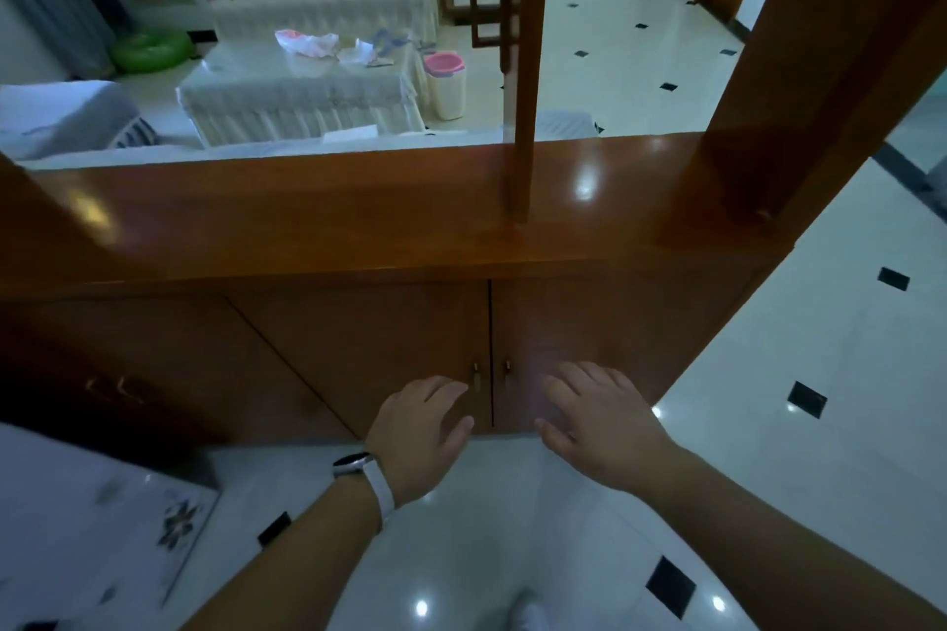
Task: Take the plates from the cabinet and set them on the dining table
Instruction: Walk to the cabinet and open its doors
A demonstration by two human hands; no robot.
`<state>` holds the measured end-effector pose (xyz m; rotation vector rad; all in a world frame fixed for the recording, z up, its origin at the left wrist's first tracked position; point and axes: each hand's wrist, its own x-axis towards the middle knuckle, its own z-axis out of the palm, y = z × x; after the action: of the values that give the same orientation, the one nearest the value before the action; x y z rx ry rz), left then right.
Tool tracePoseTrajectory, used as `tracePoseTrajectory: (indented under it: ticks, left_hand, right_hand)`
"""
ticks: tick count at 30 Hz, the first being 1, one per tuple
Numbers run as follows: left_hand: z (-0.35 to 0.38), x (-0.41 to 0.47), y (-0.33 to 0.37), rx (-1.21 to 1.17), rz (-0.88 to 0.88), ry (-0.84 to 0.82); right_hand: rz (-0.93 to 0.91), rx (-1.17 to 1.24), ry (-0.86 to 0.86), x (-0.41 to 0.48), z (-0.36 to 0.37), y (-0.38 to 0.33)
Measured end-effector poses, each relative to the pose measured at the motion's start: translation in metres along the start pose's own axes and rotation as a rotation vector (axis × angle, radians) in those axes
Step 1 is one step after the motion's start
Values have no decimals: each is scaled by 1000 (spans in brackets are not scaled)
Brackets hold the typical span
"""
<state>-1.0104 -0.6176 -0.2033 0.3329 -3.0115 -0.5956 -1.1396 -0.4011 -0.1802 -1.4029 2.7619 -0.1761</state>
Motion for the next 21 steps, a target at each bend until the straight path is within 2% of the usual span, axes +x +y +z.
tracePoseTrajectory:
  ticks: [3,10,14,21]
  left_hand:
    - [16,15,-3,-240,-185,-47]
    - [74,59,-25,-744,-595,-80]
    - [112,94,-43,-877,-712,-15]
    - [189,146,-92,-1025,-937,-84]
  right_hand:
    - [62,72,-54,14,22,10]
    - [290,469,-217,59,96,29]
    - [407,629,-209,83,139,35]
    - [691,903,-283,123,215,45]
